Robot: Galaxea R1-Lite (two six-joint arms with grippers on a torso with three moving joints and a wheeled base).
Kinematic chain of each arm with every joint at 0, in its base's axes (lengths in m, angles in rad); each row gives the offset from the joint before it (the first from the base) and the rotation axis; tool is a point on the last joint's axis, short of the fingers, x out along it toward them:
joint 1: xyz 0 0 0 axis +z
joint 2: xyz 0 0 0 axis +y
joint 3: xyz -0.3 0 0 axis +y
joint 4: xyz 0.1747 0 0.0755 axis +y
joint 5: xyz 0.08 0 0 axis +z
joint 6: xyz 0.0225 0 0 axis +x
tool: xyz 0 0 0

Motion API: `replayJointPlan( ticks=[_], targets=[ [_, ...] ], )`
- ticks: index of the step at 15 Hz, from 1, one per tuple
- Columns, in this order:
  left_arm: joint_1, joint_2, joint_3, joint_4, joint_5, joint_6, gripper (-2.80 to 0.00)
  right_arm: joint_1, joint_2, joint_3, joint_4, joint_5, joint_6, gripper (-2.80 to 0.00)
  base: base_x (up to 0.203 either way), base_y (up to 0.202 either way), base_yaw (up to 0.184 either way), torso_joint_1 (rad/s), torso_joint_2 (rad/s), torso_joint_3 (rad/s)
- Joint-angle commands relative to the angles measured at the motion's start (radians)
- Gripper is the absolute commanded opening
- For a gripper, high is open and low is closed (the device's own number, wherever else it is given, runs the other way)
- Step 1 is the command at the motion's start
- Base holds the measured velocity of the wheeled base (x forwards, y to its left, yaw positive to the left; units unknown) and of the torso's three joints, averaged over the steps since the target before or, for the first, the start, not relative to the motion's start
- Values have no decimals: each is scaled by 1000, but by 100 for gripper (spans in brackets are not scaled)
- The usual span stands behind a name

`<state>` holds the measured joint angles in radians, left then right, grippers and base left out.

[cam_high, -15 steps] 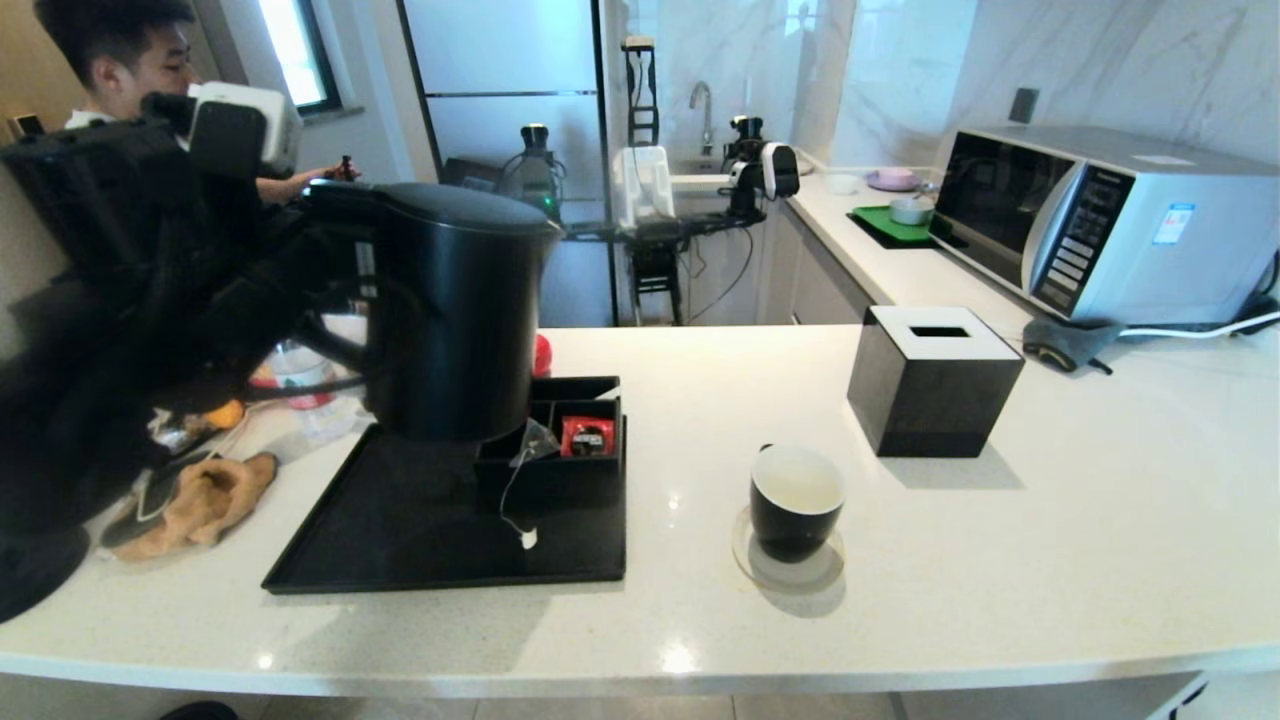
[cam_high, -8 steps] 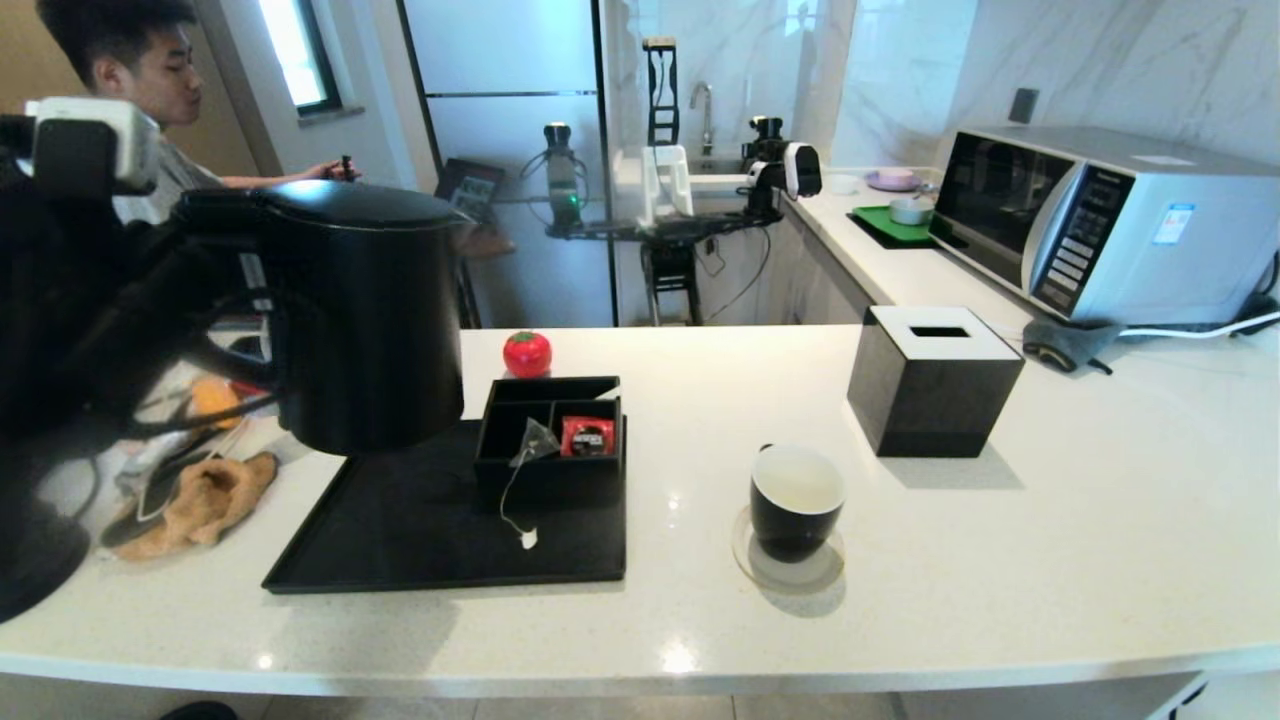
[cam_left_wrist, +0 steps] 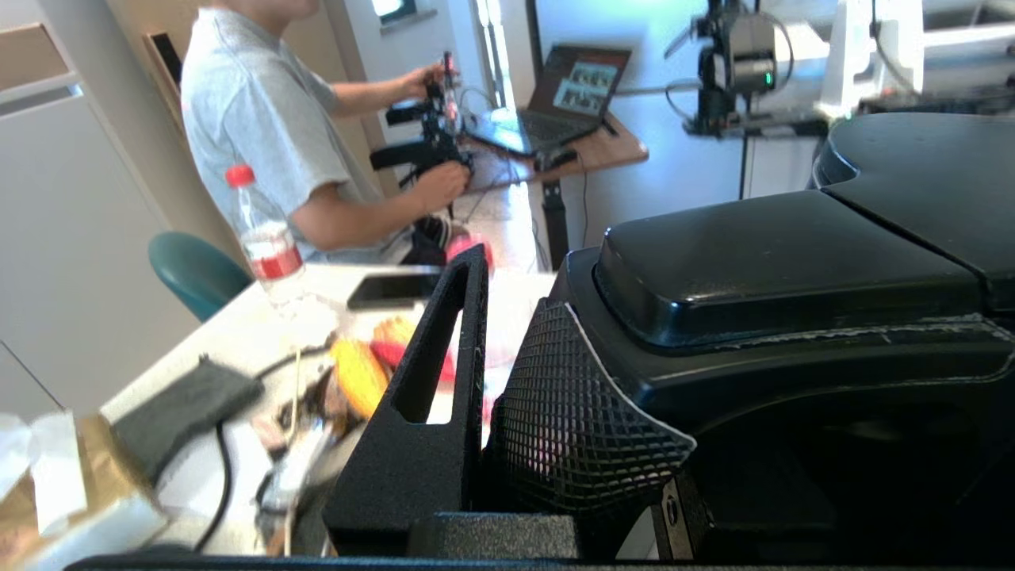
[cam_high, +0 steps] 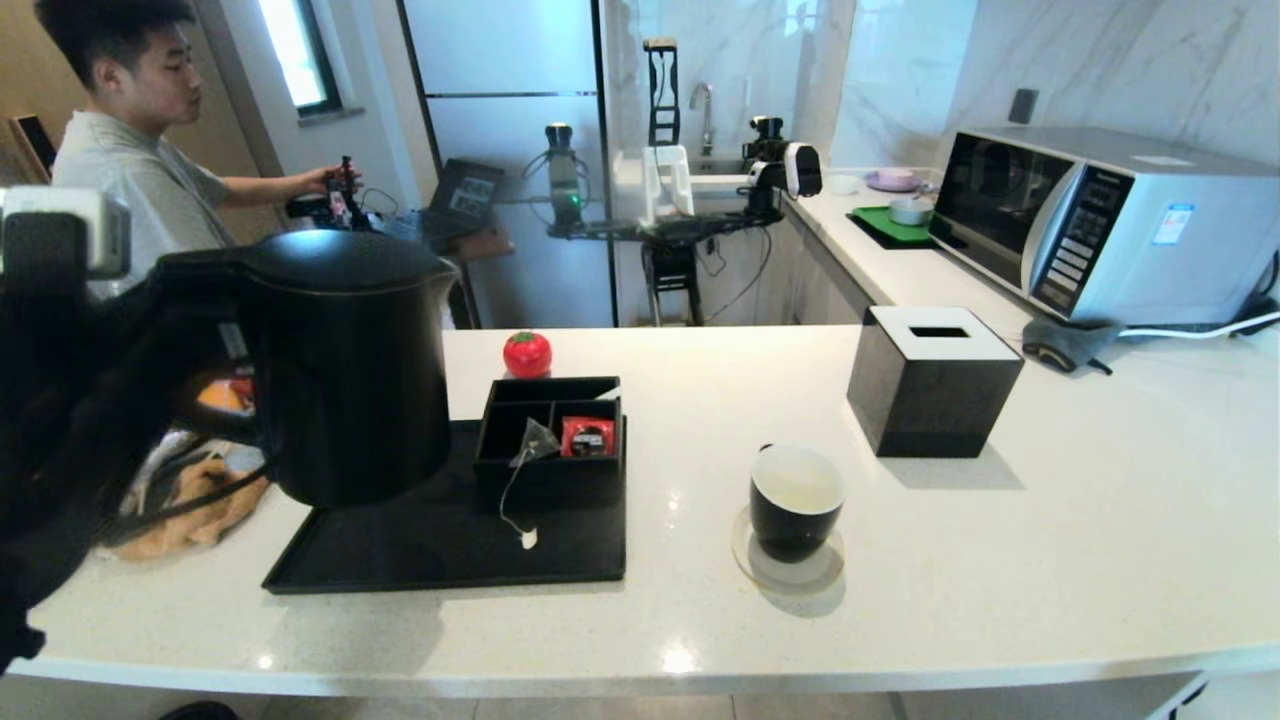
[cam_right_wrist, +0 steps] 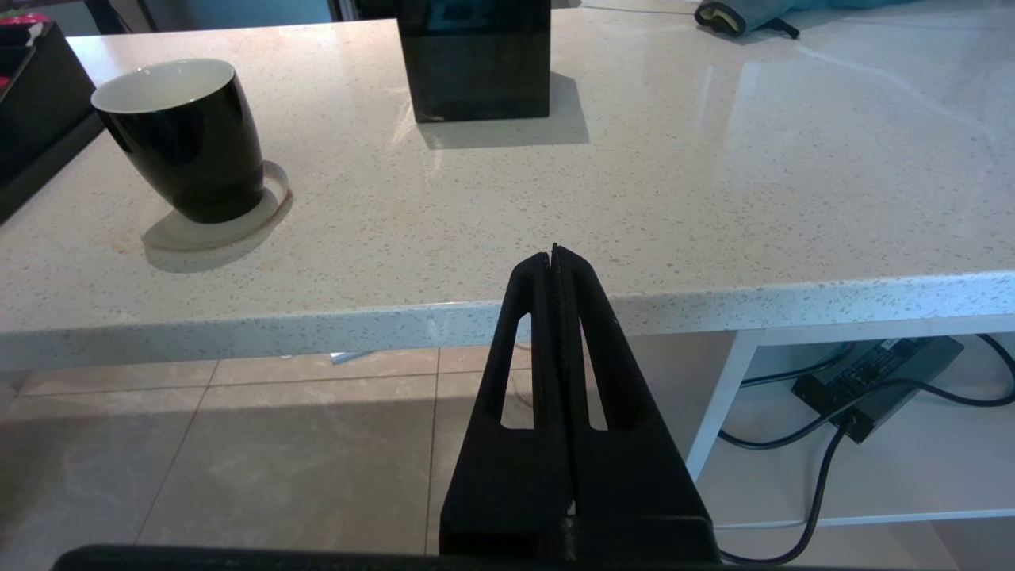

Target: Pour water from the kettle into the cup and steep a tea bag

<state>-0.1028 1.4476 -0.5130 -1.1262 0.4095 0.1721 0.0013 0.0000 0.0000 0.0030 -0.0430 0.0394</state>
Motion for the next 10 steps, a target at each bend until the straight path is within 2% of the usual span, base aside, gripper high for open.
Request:
replayJointPlan(
  ticks=[1, 5, 10],
  targets=[
    [5, 4, 44, -27, 3, 0, -280, -1, 0, 0, 0, 0, 1, -280, 0, 0, 0, 0, 0, 0],
    [34, 5, 136, -106, 3, -13, -280, 0, 0, 0, 0, 0, 1, -280, 0, 0, 0, 0, 0, 0],
    [60, -1, 212, -113, 5, -67, -280, 0, 0, 0, 0, 0, 1, -280, 0, 0, 0, 0, 0, 0]
  ],
)
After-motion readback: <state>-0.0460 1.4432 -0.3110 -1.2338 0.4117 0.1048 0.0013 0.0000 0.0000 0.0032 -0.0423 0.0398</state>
